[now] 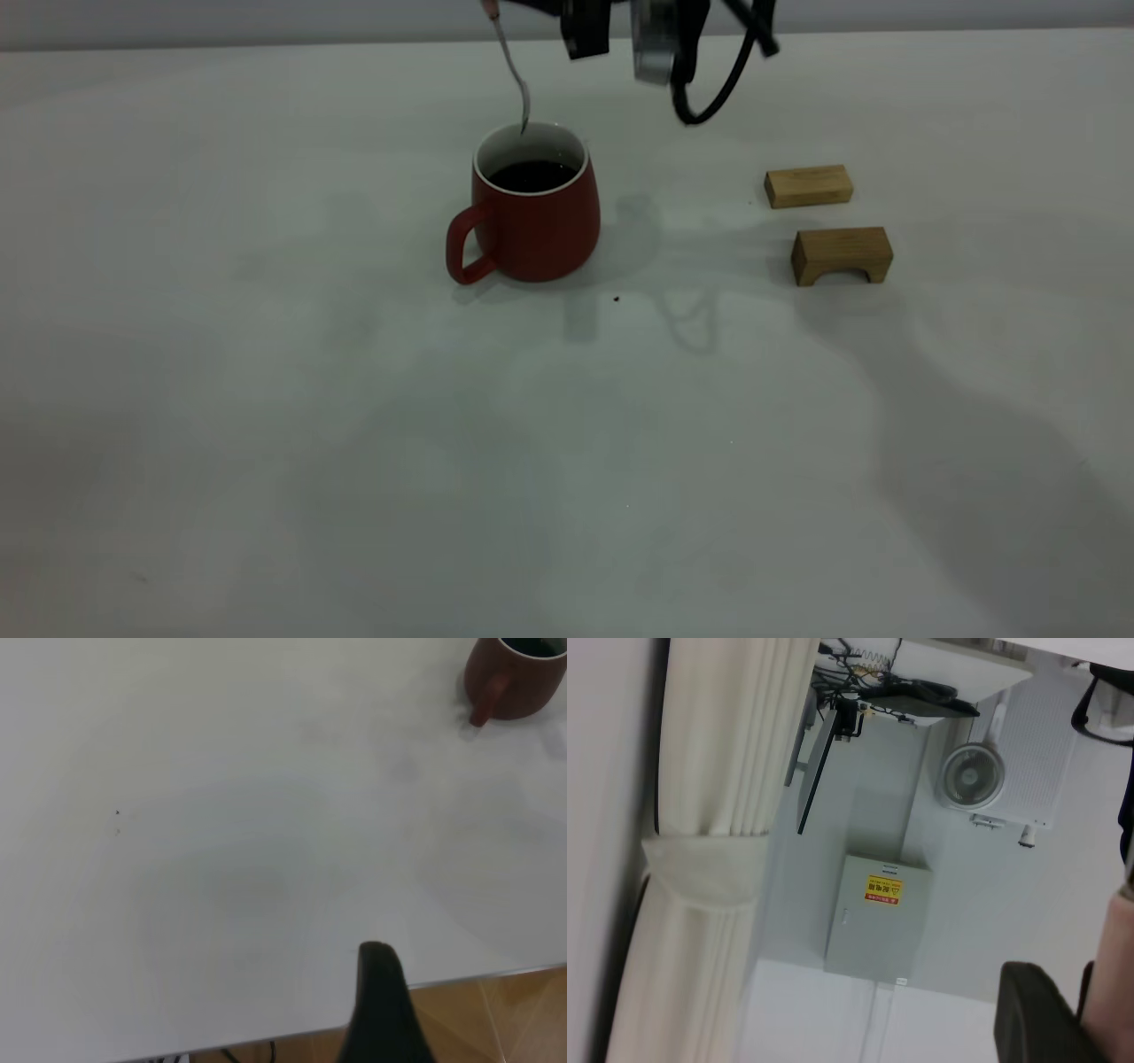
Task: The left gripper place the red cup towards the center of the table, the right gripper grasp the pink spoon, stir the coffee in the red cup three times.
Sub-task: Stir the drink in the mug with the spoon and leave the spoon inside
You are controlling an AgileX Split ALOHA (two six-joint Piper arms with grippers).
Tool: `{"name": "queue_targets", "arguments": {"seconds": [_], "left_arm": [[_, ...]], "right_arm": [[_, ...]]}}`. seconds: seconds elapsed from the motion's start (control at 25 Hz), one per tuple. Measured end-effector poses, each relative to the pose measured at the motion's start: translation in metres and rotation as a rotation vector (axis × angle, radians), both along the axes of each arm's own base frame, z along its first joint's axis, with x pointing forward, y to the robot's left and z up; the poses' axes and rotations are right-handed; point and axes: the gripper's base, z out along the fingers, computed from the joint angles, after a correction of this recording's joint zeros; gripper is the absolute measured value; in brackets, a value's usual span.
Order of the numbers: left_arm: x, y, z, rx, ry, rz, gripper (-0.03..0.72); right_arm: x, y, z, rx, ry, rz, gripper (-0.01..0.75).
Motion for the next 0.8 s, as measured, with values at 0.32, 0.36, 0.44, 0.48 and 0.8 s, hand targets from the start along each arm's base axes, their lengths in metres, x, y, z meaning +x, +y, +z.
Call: {"name": "queue_targets", "arguments": {"seconds": [0.32,0.36,0.44,0.48,0.8], "left_arm": [[0.000,0.000,0.000,-0.001,0.000,0.001,0.586],[0.000,0.000,0.000,-0.001,0.000,0.001,0.586],[0.000,0.000,0.000,-0.001,0.000,0.001,0.586],[0.000,0.000,0.000,-0.001,0.000,0.001,0.586],[0.000,0.000,0.000,-0.001,0.000,0.001,0.586]], "right_arm": [[0.017,-0.015,-0.056,-0.024,0.078,-0.036,0.120],[0.019,-0.021,-0.058,-0.028,0.080,-0.048,0.120],[0.023,-0.030,-0.059,-0.030,0.081,-0.066,0.120],[0.025,-0.033,-0.058,-0.027,0.082,-0.075,0.120],[0.011,-0.008,-0.077,-0.024,0.176,-0.041,0.120]]}}
